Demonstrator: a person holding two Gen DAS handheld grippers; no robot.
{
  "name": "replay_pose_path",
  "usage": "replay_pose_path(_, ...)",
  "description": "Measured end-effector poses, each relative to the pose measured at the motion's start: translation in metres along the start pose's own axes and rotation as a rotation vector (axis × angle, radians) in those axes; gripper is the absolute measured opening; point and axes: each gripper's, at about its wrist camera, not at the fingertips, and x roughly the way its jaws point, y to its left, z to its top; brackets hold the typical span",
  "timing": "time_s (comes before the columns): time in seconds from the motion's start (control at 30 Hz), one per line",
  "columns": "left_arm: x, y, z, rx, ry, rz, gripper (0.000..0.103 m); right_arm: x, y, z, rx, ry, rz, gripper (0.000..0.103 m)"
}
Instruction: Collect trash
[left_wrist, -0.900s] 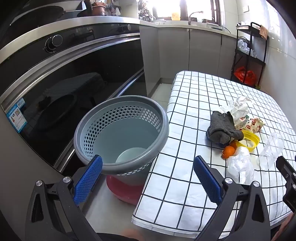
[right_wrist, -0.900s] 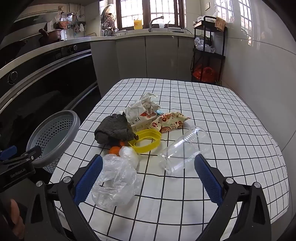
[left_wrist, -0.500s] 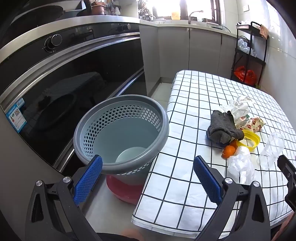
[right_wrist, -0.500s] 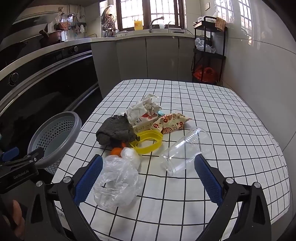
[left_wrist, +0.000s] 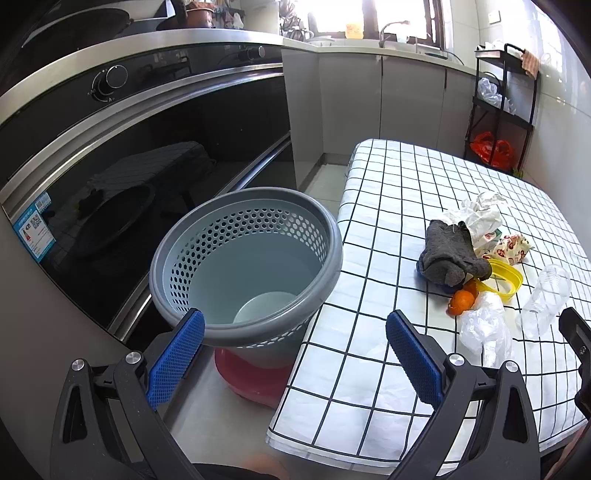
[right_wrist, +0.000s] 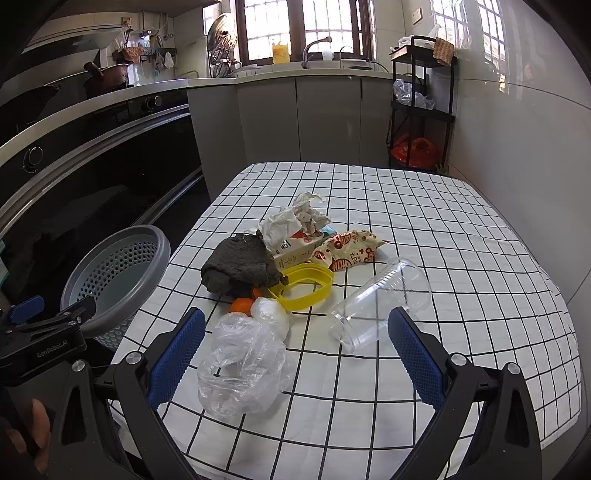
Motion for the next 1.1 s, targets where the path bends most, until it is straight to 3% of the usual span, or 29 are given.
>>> replay_pose_path(1.1, -0.009, 0.013, 0.0, -0.008, -0.017, -0.015, 0.097, -0.027, 0.025, 0.009, -0.011, -0.049, -0.019, 0.095)
